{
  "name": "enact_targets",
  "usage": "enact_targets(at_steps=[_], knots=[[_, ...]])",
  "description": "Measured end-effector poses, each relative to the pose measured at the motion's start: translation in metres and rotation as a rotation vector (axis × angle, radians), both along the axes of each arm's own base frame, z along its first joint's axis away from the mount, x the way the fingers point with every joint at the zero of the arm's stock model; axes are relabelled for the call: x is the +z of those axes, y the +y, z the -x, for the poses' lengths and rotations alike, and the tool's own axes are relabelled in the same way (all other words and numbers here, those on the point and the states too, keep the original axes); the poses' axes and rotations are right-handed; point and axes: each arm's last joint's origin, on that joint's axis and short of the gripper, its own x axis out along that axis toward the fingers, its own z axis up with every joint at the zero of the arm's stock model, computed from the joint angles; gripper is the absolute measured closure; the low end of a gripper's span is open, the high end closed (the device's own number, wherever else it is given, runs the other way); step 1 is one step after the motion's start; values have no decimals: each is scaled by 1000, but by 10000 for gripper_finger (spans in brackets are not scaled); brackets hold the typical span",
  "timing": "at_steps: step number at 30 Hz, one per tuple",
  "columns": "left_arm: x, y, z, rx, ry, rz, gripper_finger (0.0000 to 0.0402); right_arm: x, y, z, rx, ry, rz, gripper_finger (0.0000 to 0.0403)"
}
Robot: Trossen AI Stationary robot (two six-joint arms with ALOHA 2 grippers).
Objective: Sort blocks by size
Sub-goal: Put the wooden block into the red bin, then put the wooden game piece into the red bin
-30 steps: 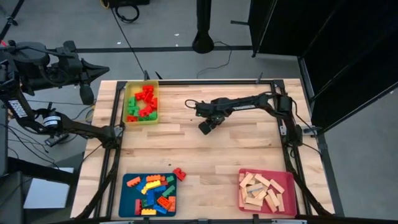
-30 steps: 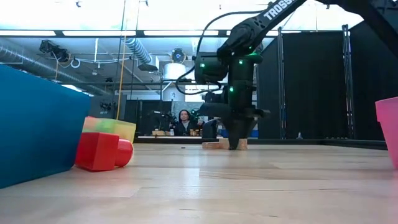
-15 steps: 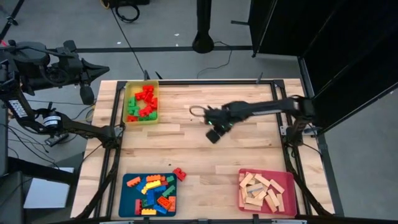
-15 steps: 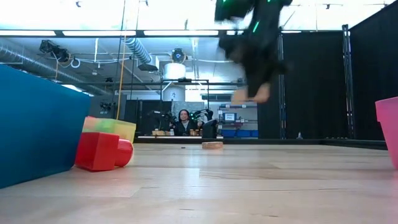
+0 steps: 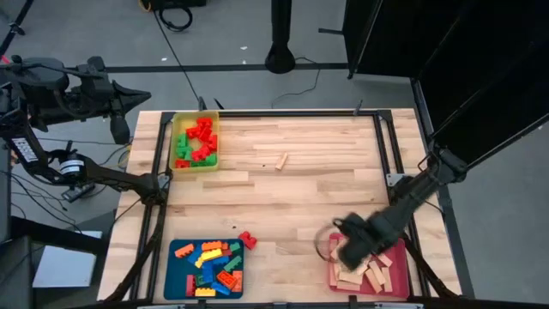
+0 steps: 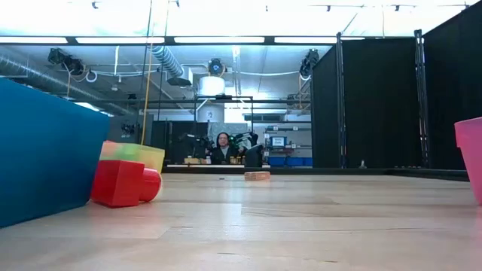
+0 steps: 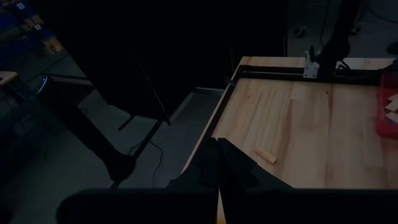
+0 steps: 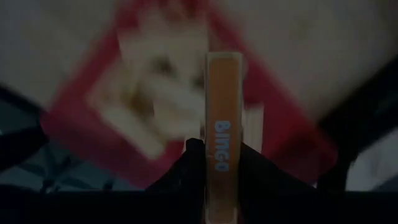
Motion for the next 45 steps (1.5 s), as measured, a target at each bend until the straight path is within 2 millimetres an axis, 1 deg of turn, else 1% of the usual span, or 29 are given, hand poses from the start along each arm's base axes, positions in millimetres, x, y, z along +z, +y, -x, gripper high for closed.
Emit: enact_targets(at_steps=[3, 7, 8, 10, 14, 16, 18, 21, 22, 24, 26, 29, 30, 32, 35, 37, 38, 40, 43, 45], knots=[[0, 0, 0, 0, 0, 1, 399, -4, 20, 16, -35, 38, -23, 330], [0, 0, -1, 1, 1, 2, 399, -8, 34, 26, -78, 40, -32, 327], [0, 0, -1, 1, 1, 2, 399, -8, 36, 28, -83, 39, -33, 315], [0, 1, -1, 1, 2, 2, 399, -8, 38, 29, -80, 27, -37, 278], [0, 1, -2, 1, 4, 3, 399, -8, 38, 25, -65, -13, -39, 209], [0, 1, -2, 2, 3, 4, 399, -8, 35, 20, -61, -33, -37, 185], [0, 1, -2, 4, -1, 10, 399, -8, 26, 12, -95, -68, -5, 170], [0, 1, -2, 6, -2, 13, 399, -8, -1, -14, -206, -187, 93, 162], [0, 1, -2, 6, -3, 13, 399, -8, -12, -26, -240, -247, 124, 162], [0, 1, -2, 6, -3, 13, 399, -6, -39, -52, -252, -389, 175, 164], [0, 1, -2, 6, -2, 13, 399, -2, -70, -78, -176, -525, 214, 169], [0, 1, -2, 0, 5, 1, 399, 2, -121, -111, 30, -673, 280, 180], [0, 1, -2, -1, 7, -2, 399, 1, -139, -119, 79, -693, 302, 184], [0, 1, -2, -1, 8, -3, 399, -3, -176, -129, 73, -708, 339, 193], [0, 1, -2, -1, 7, -2, 399, -17, -229, -134, -59, -653, 346, 207], [0, 1, -2, -1, 7, -2, 399, -31, -256, -138, -140, -626, 343, 213], [0, 1, -2, -1, 7, -2, 399, -38, -268, -140, -164, -619, 336, 216], [0, 1, -2, 1, 7, -3, 400, -53, -283, -149, -181, -634, 318, 220], [0, 1, -2, 1, 8, -3, 400, -78, -298, -162, -149, -671, 263, 225], [0, 1, -2, 1, 7, -3, 399, -95, -302, -169, -127, -660, 221, 232]])
